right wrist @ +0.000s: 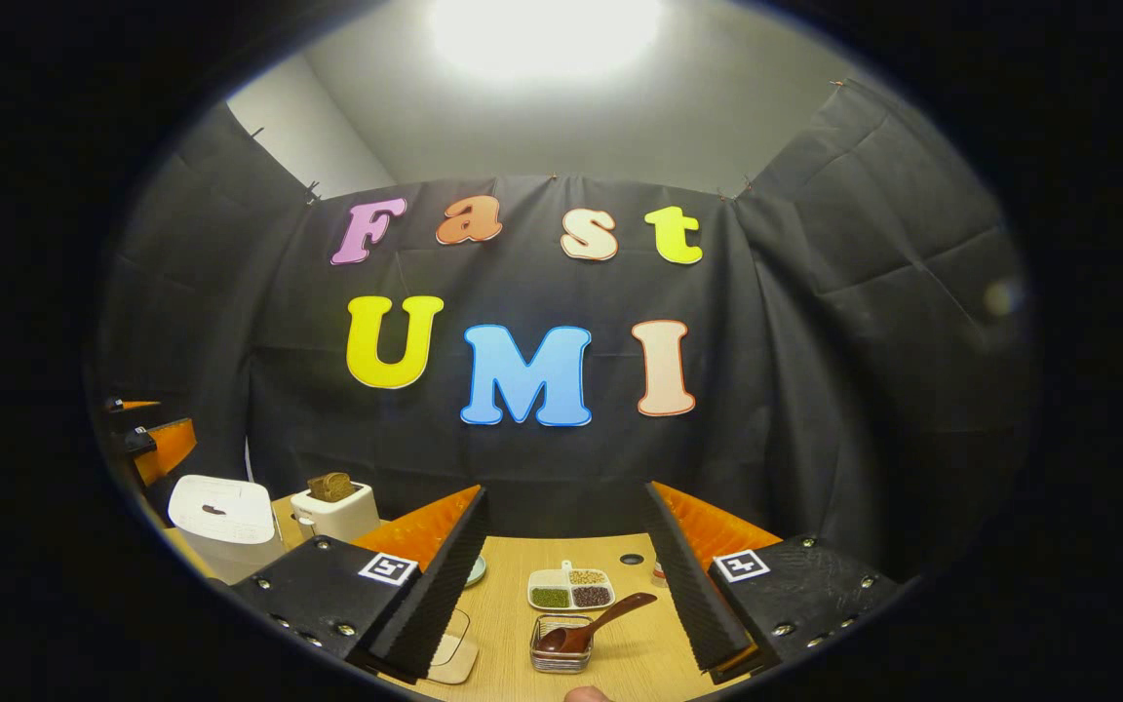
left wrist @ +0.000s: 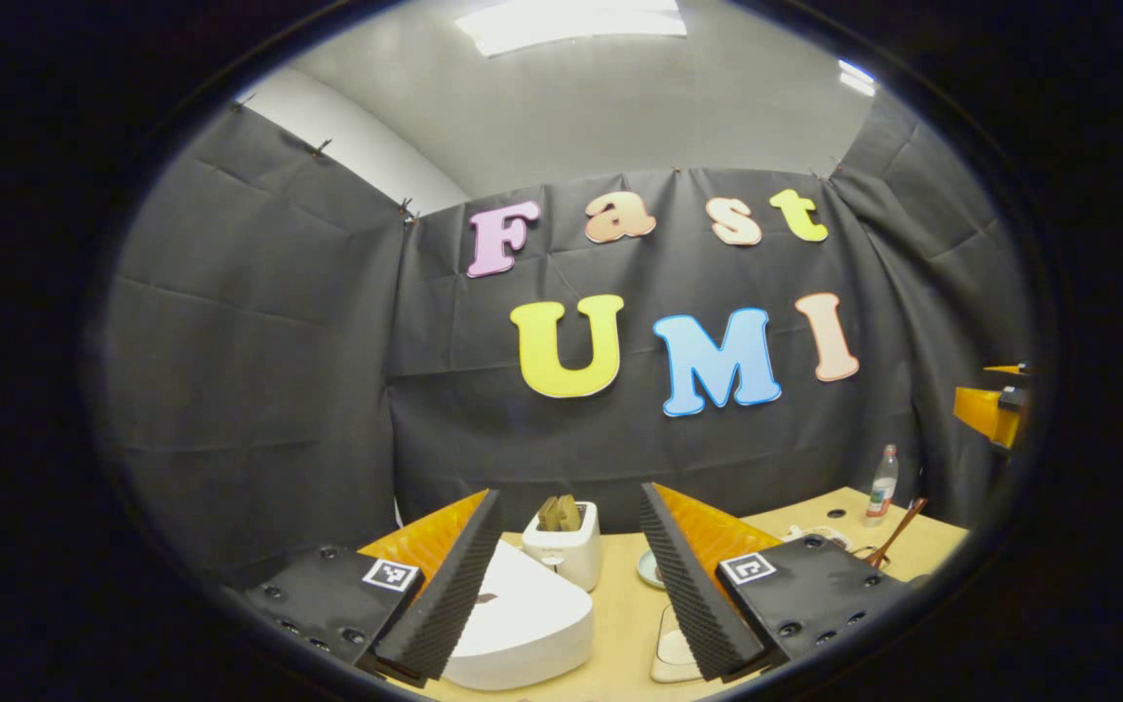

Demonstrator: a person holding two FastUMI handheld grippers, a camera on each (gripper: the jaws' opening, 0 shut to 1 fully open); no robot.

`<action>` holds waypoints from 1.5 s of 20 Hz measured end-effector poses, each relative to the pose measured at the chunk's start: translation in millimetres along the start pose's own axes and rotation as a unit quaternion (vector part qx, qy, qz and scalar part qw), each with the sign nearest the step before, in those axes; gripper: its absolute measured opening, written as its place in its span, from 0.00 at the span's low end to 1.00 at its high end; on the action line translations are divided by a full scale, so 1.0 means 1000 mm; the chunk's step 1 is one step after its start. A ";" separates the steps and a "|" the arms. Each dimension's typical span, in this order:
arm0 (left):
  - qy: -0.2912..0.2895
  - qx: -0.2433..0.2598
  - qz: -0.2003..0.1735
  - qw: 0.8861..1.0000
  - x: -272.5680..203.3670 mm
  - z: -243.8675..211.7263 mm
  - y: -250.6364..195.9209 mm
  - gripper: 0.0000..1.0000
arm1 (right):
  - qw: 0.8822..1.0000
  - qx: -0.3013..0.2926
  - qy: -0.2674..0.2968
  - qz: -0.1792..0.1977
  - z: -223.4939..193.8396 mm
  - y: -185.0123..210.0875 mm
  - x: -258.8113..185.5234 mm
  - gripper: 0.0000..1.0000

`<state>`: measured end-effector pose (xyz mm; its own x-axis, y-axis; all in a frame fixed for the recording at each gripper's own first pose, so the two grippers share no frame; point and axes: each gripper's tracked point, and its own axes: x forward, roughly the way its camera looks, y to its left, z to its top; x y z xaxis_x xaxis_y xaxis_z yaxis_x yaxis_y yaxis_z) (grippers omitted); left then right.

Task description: Close the left gripper, press the button to open the rice cooker; take a wooden spoon from the chopstick holder with the right hand, scoop a spoonful of rice and pour it into the rice cooker, then put the wooden spoon back into the chopstick holder.

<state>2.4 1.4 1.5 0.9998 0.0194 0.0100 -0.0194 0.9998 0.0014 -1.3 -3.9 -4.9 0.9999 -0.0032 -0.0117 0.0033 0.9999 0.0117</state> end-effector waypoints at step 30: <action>0.035 -0.010 0.045 0.998 0.048 -0.052 0.076 0.09 | 1.000 -0.022 0.019 -0.011 -0.010 0.025 -0.013 0.95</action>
<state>49.2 78.5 -49.8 0.9922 0.1087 -0.0611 -0.1100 0.9938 -0.0171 -14.7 20.9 -14.7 0.9984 -0.0253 -0.0498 0.0237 0.9992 -0.0321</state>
